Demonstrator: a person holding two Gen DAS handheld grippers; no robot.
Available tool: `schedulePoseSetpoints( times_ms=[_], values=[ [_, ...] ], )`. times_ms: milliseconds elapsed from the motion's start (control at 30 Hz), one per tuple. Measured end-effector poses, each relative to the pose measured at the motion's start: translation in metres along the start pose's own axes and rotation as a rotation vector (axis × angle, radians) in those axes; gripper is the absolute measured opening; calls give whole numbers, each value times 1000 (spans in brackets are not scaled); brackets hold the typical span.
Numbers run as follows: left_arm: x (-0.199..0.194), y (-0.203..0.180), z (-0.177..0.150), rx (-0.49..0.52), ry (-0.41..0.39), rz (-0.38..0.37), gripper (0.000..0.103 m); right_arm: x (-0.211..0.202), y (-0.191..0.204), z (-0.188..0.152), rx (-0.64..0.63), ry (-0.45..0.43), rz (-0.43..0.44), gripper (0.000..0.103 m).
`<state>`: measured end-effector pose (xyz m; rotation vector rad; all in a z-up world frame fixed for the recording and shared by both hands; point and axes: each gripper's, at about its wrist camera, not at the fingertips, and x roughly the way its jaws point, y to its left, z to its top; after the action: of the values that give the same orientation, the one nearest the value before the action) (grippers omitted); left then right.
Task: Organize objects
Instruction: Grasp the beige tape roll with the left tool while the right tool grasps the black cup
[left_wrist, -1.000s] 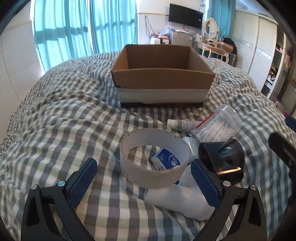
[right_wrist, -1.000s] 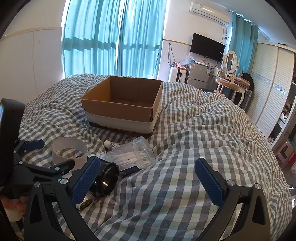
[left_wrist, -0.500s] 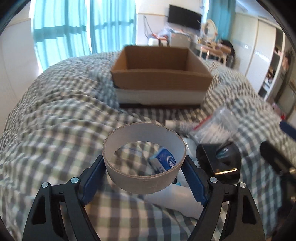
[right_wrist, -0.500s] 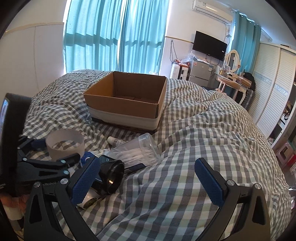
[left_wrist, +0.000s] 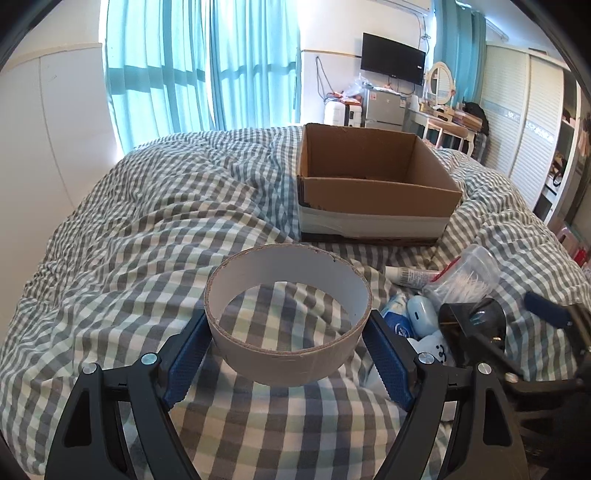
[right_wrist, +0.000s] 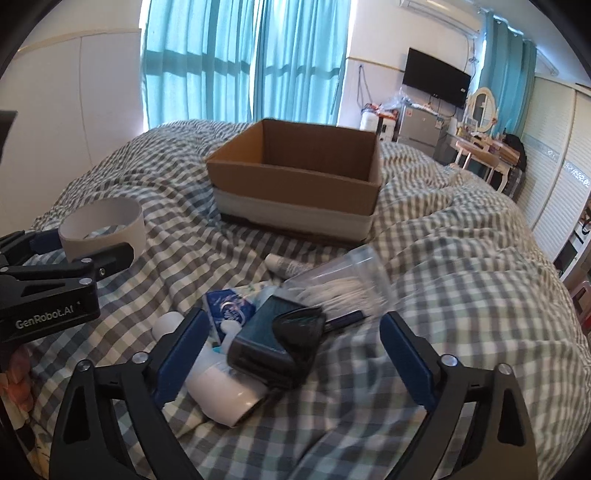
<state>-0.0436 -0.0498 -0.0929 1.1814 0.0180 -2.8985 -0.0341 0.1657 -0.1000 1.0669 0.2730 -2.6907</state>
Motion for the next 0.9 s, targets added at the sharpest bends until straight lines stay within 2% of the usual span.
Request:
schedulePoseSetpoints(
  times_ms=[67, 133, 200, 267, 633, 900],
  values=[
    [-1, 1, -2, -5, -5, -12, 84, 9, 3, -1, -2, 20, -3, 85],
    [0, 2, -4, -4, -6, -15, 84, 20, 4, -2, 1, 48, 14, 74],
    [-2, 2, -7, -3, -4, -17, 84, 24, 3, -6, 5, 64, 38, 57],
    [0, 0, -9, 3, 3, -19, 84, 28, 5, -10, -9, 76, 35, 50],
    [-4, -16, -13, 41, 9, -13, 84, 6, -5, -11, 2, 17, 50, 48],
    [-22, -32, -8, 45, -21, -52, 84, -23, -11, -5, -26, -55, 67, 47]
  ],
)
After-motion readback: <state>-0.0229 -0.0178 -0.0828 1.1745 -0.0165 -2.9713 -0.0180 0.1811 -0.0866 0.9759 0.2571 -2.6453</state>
